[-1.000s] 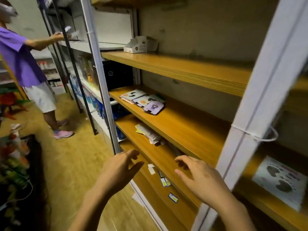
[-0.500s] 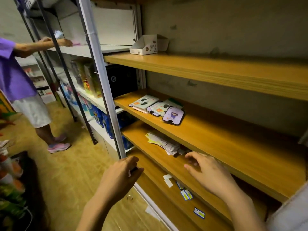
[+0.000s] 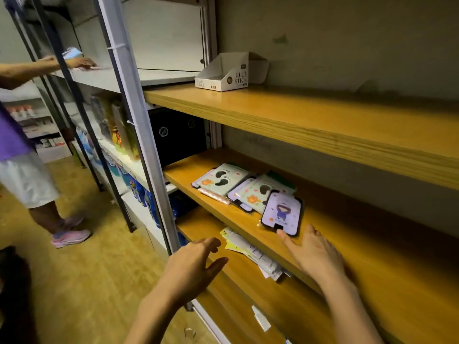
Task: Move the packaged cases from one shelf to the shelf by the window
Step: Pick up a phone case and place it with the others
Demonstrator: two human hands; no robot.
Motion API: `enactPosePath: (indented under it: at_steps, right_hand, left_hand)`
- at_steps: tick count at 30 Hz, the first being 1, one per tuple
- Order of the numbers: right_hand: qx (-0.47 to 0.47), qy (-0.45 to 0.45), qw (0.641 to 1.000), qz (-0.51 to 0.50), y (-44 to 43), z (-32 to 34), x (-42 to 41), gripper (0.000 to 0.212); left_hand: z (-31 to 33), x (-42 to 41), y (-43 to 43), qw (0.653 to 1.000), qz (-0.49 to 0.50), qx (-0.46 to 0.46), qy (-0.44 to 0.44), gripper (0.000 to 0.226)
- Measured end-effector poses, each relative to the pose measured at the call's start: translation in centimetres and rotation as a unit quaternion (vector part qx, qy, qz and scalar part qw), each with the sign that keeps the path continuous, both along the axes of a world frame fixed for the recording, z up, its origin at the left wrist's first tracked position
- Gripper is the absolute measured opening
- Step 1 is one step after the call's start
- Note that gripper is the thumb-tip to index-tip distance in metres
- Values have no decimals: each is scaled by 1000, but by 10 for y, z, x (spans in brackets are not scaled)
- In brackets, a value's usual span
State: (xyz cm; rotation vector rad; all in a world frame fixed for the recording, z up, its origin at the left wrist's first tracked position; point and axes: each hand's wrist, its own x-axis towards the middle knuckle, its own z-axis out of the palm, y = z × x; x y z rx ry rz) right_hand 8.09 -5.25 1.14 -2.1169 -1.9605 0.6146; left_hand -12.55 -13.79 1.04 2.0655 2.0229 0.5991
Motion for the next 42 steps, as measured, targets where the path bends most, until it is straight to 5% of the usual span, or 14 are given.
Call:
enactPosePath:
  at_steps: [10,15,19,21,24,28,31,42]
  right_hand:
    - [-18,-88,993,-72,87,-12,-47,127]
    - [-10,4,994,-110,100,-20,-51,135]
    - [22,152,973,-172,100,-22,-36,107]
    - [51,169,964,-199,97,-20,-24,73]
    - [96,196,943,-252,91,-20,-8,51]
    - [111,236,915,-309,73,-21,2,53]
    - [128,249,900,-333,59,-23,4,52]
    - [197,258,869,-374,20,-18,-6,51]
  left_hand:
    - [-5,-23,83,997,-54,0,-56,36]
    - [-2,-24,126,993,-98,6,-67,33]
    - [4,-21,158,991,-105,20,-83,31]
    - [6,-17,176,991,-103,26,-86,33]
    - [4,-2,198,993,-103,18,-63,44]
    - [-6,21,219,992,-87,-82,34,108]
    - [-15,36,227,986,-75,-88,118,132]
    - [-7,25,255,980,-108,-90,142,134]
